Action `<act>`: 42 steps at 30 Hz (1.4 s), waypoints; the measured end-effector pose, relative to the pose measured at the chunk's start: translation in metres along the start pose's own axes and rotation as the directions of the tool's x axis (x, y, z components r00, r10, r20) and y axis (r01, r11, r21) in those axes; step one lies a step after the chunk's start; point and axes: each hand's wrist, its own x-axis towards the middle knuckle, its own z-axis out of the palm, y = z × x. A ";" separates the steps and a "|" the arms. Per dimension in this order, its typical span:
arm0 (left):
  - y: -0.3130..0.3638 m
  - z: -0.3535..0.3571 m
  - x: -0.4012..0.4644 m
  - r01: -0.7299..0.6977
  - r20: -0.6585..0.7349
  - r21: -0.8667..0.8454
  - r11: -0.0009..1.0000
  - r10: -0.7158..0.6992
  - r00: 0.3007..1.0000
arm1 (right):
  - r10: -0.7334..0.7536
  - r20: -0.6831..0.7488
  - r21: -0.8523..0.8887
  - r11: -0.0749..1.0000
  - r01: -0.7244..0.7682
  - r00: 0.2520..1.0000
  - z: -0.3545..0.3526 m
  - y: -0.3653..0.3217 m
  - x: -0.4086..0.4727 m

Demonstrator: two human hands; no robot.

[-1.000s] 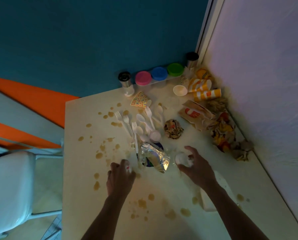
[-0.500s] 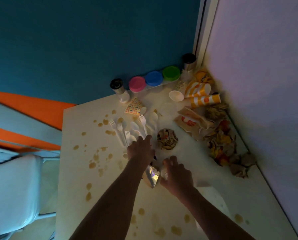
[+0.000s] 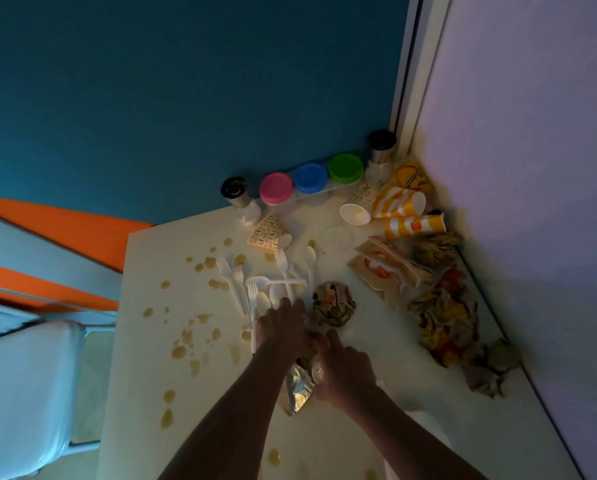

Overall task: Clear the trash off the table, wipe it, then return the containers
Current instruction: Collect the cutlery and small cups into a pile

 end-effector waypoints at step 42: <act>0.071 -0.078 0.170 -0.059 0.131 -0.253 0.966 0.095 0.987 | 0.277 0.282 0.872 0.326 -0.366 0.919 -0.093 0.116 -0.032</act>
